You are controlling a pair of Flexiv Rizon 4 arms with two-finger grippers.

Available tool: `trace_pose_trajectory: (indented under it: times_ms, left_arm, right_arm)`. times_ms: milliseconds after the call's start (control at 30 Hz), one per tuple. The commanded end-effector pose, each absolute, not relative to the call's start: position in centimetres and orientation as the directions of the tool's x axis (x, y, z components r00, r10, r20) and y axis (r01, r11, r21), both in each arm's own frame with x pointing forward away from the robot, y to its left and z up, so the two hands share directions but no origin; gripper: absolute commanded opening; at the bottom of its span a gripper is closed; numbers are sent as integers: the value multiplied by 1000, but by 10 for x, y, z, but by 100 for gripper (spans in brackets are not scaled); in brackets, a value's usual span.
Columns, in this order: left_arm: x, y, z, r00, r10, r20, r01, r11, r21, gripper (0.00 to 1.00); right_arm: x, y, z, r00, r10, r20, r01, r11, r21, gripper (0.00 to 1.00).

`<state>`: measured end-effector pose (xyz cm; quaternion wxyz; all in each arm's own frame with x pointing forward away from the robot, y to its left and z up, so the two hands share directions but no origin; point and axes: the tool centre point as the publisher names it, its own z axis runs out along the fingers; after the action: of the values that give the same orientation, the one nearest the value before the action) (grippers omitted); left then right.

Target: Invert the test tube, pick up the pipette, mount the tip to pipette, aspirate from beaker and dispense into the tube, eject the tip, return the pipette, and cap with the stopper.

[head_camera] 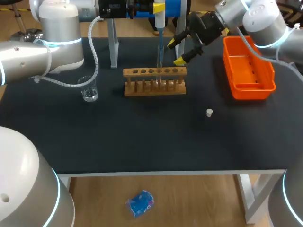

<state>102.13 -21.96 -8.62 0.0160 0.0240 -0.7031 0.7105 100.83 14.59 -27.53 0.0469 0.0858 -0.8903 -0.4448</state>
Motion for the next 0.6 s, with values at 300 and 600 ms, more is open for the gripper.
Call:
trace_pose_trajectory:
  times_ms: [300, 600]
  left_arm:
    - [1019, -221, -84, -999, -7, 43, -43, 6, -999, 0]
    - [1014, -218, -80, -1000, -10, 26, -26, 8, -1000, 0]
  right_arm:
    - [1009, 145, -274, -980, -197, 9, -112, 591, 799, 100]
    - [1009, 145, -274, -980, -197, 9, -112, 591, 799, 100]
